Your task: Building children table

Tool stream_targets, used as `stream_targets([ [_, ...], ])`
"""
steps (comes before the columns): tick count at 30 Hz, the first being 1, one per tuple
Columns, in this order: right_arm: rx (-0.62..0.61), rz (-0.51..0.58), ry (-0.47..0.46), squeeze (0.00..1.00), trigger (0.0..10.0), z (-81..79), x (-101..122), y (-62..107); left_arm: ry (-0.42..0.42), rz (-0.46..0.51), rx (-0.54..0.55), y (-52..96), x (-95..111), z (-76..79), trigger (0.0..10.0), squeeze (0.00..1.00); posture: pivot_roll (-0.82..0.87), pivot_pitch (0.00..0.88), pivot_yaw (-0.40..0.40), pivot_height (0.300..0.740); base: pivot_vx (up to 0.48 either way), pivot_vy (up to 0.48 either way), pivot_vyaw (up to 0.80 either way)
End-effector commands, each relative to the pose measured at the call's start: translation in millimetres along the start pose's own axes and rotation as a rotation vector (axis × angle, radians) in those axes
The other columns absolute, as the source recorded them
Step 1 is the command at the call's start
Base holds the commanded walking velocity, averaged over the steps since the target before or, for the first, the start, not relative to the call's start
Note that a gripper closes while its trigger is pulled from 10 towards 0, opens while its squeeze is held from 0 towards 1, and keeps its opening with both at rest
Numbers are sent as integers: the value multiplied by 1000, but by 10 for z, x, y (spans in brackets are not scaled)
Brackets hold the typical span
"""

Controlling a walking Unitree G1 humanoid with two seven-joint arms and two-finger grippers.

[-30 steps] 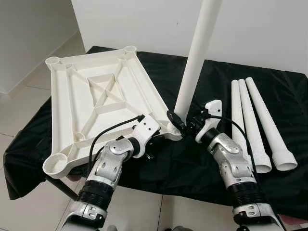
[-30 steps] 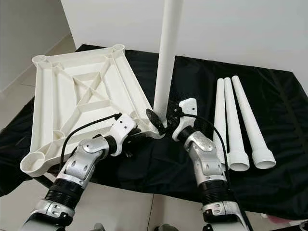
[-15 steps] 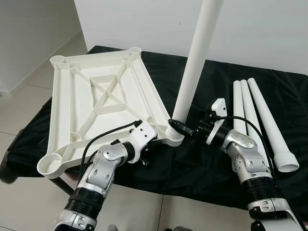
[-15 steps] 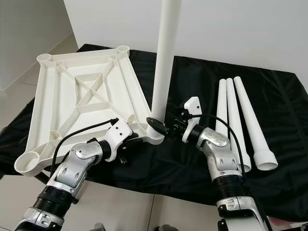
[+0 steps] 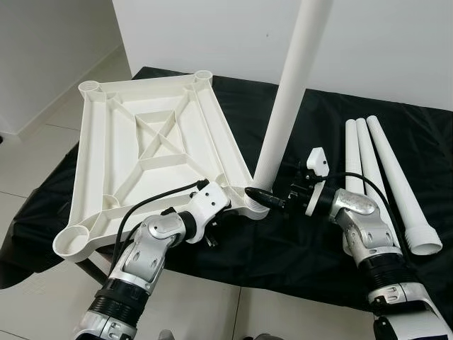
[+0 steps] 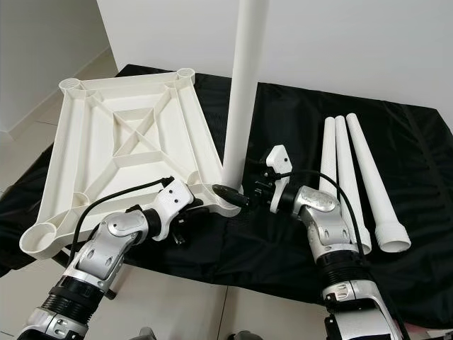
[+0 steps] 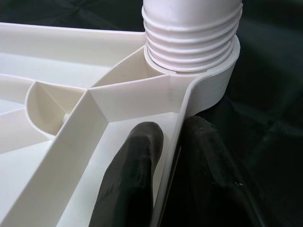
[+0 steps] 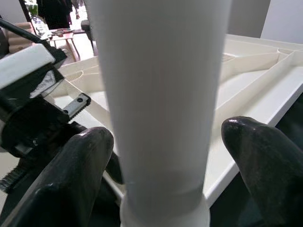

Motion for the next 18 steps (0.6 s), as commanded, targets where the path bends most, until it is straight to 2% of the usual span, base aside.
stream_targets([
  [1, 21, -7, 13, 0, 10000, -6, -6, -9, -12, -39, -86, -15, -73, 147, 10000, 0, -54, 5, 6, 740, 0, 0, 0],
  [4, 38, -1, 15, 0, 10000, -19, -5, -17, -15, -46, -85, -12, -88, 153, 10000, 0, -52, 0, 4, 740, 0, 0, 0],
  [6, 46, 0, 15, 0, 9608, -28, -6, -19, -17, -48, -85, -12, -92, 154, 10000, 0, -52, 0, 4, 740, 0, 0, 0],
  [7, 57, 0, 11, 0, 6706, -41, -15, -20, -19, -49, -87, -10, -96, 163, 10000, 0, -51, 0, 3, 740, 0, 0, 0],
  [8, 62, -4, 11, 0, 5373, -49, -27, -19, -15, -50, -91, -7, -100, 171, 10000, 0, -50, 0, 2, 740, 0, 0, 0],
  [9, 62, -4, 11, 0, 5373, -49, -27, -19, -15, -50, -91, -7, -100, 171, 10000, 0, -50, 0, 2, 740, 0, 0, 0],
  [11, 78, -7, 1, 0, 4706, -73, -46, -13, -16, -52, -94, -2, -108, 182, 10000, 0, -52, 0, 1, 740, 0, 0, 0],
  [13, 78, -7, 3, 0, 4706, -75, -50, -11, -14, -52, -95, -1, -110, 184, 10000, 0, -52, 0, 1, 740, 0, 0, 0],
  [14, 78, -8, -5, 0, 0, -78, -58, -8, -14, -52, -92, -1, -110, 178, 10000, 0, -51, 0, 1, 740, 0, 0, 0],
  [18, 77, -8, -8, 0, 0, -78, -63, -5, -15, -52, -90, -1, -108, 173, 10000, 0, -53, 0, 1, 740, 0, 0, 0],
])
Point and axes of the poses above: a point about 5 cm out from each wrist's last joint towards the gripper, its own y axis pointing back from the gripper into the wrist, its own x axis along the axis of the wrist's last joint, z = x × y, the point moved 5 cm from there along -y, pointing out of the wrist towards the gripper, and after that the axes turned 12 degrees about y, right-handed, at the moved point
